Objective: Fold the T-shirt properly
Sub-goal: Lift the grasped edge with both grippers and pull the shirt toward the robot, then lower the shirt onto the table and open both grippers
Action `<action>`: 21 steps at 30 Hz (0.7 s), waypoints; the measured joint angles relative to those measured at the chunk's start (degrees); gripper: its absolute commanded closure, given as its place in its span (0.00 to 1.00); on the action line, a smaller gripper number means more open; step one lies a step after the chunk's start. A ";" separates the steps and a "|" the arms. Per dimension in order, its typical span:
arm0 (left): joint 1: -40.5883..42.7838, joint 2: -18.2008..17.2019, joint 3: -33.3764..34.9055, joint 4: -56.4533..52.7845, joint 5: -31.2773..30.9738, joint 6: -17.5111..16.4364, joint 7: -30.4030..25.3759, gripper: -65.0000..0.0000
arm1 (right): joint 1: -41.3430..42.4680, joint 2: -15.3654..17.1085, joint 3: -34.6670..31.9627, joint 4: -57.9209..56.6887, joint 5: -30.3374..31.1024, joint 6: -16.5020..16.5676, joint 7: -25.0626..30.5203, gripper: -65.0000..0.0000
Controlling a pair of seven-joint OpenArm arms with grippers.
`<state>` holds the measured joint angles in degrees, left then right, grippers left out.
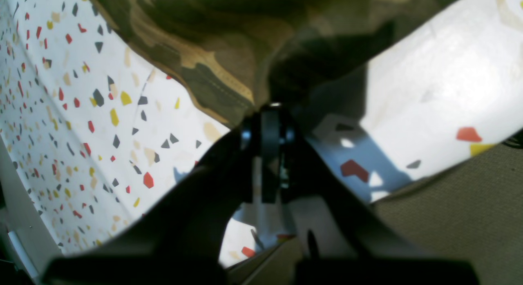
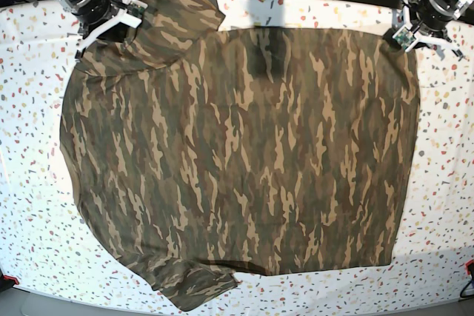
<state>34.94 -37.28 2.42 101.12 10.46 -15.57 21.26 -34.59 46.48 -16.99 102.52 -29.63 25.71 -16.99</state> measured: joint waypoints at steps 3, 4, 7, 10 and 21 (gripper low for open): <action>0.00 0.00 0.00 0.00 -0.02 0.00 0.00 1.00 | 0.11 0.02 0.02 0.87 9.16 -2.99 -4.37 1.00; 0.00 0.00 0.00 0.00 0.00 0.00 0.00 1.00 | 0.11 0.02 0.02 1.33 12.24 -4.39 -6.08 1.00; 0.00 0.04 0.00 0.00 -0.02 0.00 0.00 1.00 | -1.11 0.09 0.09 4.04 15.26 -4.17 -9.44 1.00; 0.00 0.04 0.00 0.00 0.00 0.00 0.02 1.00 | -5.55 0.17 0.00 9.49 15.78 -6.19 -9.90 1.00; 2.93 0.13 0.17 1.31 0.26 5.35 -0.26 1.00 | -16.81 0.17 0.00 16.44 10.99 -15.30 -9.84 1.00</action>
<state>37.87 -37.15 2.59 102.43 10.72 -10.22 20.99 -51.40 46.65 -16.99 118.96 -18.63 10.41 -26.83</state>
